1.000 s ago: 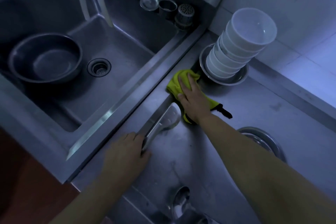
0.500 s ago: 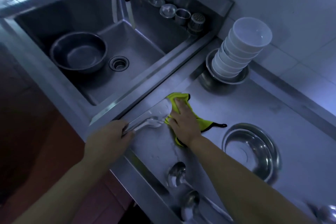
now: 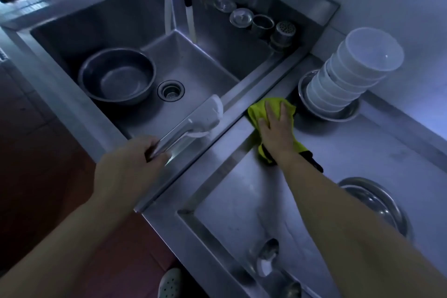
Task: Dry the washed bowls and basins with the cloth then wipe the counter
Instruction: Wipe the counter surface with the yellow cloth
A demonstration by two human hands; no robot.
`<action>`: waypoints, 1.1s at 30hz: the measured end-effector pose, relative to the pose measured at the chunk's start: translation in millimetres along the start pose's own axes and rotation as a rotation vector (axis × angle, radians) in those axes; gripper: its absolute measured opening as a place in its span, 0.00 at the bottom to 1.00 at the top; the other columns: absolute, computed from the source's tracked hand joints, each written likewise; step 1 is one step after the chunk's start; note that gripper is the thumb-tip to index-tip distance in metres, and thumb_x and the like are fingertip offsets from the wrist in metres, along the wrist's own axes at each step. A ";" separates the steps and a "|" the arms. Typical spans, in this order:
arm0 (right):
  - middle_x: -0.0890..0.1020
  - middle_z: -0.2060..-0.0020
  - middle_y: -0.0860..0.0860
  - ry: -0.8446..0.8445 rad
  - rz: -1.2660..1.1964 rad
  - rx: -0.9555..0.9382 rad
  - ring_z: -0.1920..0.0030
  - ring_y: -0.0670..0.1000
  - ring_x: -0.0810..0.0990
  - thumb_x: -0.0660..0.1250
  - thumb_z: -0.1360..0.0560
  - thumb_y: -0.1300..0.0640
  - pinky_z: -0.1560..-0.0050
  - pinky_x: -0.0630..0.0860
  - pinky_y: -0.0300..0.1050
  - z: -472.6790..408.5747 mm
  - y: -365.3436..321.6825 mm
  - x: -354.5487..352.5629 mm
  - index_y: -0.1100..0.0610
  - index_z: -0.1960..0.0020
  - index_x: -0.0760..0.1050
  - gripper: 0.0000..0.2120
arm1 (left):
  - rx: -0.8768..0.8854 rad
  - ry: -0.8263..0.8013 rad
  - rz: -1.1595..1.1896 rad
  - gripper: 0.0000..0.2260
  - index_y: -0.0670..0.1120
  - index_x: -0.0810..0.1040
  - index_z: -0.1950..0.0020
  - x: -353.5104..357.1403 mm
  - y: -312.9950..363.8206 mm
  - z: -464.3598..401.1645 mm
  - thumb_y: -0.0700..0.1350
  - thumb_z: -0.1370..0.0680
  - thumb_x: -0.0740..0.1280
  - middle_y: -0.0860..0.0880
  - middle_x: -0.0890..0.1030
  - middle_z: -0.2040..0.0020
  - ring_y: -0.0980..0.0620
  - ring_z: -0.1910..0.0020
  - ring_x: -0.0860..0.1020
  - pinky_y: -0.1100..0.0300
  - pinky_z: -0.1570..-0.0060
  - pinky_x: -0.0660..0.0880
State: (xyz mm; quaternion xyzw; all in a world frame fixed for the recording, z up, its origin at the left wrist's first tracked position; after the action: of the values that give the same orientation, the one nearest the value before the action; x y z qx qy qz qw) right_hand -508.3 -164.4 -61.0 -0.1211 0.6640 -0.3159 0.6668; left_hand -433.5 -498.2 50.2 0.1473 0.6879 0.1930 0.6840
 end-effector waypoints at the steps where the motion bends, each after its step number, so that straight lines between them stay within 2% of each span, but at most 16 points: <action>1: 0.46 0.22 0.51 0.015 -0.033 0.030 0.23 0.54 0.46 0.56 0.19 0.48 0.24 0.45 0.49 -9.9 -1.3 -0.3 0.45 0.24 0.57 0.24 | -0.005 0.002 0.022 0.08 0.54 0.73 0.63 1.7 -3.8 -7.0 0.56 0.28 0.66 0.55 0.75 0.69 0.60 0.69 0.71 0.64 0.71 0.63; 5: 0.48 0.23 0.52 0.099 -0.077 0.066 0.23 0.54 0.48 0.57 0.20 0.51 0.24 0.49 0.52 -20.0 -9.2 1.7 0.47 0.26 0.62 0.22 | -0.019 0.013 0.100 0.06 0.53 0.74 0.61 5.5 -18.9 -25.0 0.54 0.28 0.67 0.53 0.76 0.68 0.56 0.67 0.74 0.59 0.68 0.69; 8: 0.50 0.22 0.53 0.140 -0.087 0.080 0.23 0.55 0.48 0.58 0.20 0.53 0.24 0.50 0.53 3.9 -23.1 15.6 0.49 0.26 0.63 0.22 | -0.035 -0.006 0.135 0.05 0.54 0.75 0.59 5.5 -29.9 -34.0 0.54 0.27 0.65 0.53 0.79 0.64 0.51 0.63 0.77 0.52 0.61 0.75; 12: 0.52 0.23 0.56 0.160 -0.029 0.040 0.24 0.59 0.48 0.60 0.20 0.54 0.24 0.47 0.56 61.5 -53.4 44.6 0.52 0.27 0.65 0.22 | -0.026 -0.023 0.203 0.04 0.53 0.76 0.57 2.0 -38.9 -36.3 0.53 0.26 0.66 0.52 0.80 0.63 0.51 0.62 0.77 0.51 0.60 0.75; 16: 0.48 0.23 0.56 0.068 0.011 0.026 0.24 0.60 0.42 0.59 0.20 0.51 0.26 0.36 0.51 120.9 -82.7 76.8 0.50 0.25 0.60 0.24 | -0.021 -0.032 0.199 0.05 0.52 0.76 0.58 -2.6 -45.3 -30.7 0.52 0.27 0.67 0.53 0.78 0.65 0.51 0.65 0.75 0.56 0.66 0.70; 19: 0.44 0.23 0.56 0.011 0.053 -0.007 0.24 0.59 0.38 0.57 0.21 0.50 0.27 0.34 0.52 160.6 -103.3 94.3 0.48 0.24 0.56 0.27 | -0.037 -0.042 0.180 0.05 0.52 0.76 0.58 -4.9 -50.5 -23.8 0.53 0.27 0.67 0.53 0.76 0.67 0.54 0.66 0.74 0.59 0.69 0.65; 23: 0.36 0.25 0.50 -0.124 0.041 -0.073 0.27 0.54 0.30 0.57 0.19 0.50 0.28 0.31 0.49 192.4 -116.5 106.4 0.45 0.23 0.50 0.27 | -0.019 -0.033 0.198 0.05 0.53 0.75 0.58 -8.6 -47.5 -12.4 0.53 0.27 0.67 0.53 0.76 0.66 0.53 0.66 0.73 0.59 0.68 0.63; 27: 0.35 0.24 0.53 -0.253 0.106 -0.119 0.25 0.55 0.32 0.56 0.19 0.51 0.30 0.28 0.43 217.4 -105.5 101.0 0.45 0.24 0.42 0.31 | 0.000 -0.079 0.208 0.06 0.52 0.74 0.60 -3.3 -30.4 -7.2 0.53 0.28 0.67 0.52 0.75 0.67 0.50 0.66 0.74 0.57 0.66 0.66; 30: 0.33 0.27 0.48 -0.263 0.131 -0.078 0.24 0.53 0.33 0.53 0.17 0.50 0.32 0.25 0.39 228.3 -87.1 93.7 0.47 0.25 0.37 0.30 | 0.020 -0.118 0.213 0.08 0.52 0.72 0.62 3.3 -13.1 -5.5 0.53 0.27 0.67 0.53 0.74 0.69 0.51 0.68 0.73 0.58 0.69 0.66; 33: 0.35 0.25 0.50 -0.212 0.226 0.015 0.24 0.54 0.34 0.50 0.18 0.48 0.28 0.29 0.46 212.9 -71.7 87.1 0.47 0.23 0.38 0.29 | 0.044 -0.124 0.219 0.10 0.53 0.70 0.64 10.8 3.7 -4.9 0.53 0.27 0.68 0.55 0.72 0.70 0.57 0.70 0.70 0.62 0.72 0.62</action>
State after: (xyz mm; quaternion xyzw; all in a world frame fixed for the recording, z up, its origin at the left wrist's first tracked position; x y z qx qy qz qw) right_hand -329.2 -325.3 -70.9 -0.0733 0.5967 -0.2294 0.7655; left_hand -438.9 -490.2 42.3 0.2481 0.6282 0.2421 0.6966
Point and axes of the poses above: each hand's wrist, its own z-axis away from the middle knuckle, its own x-axis out of the palm, y = z × x, the point moved 8 cm from there along -z, towards the middle knuckle
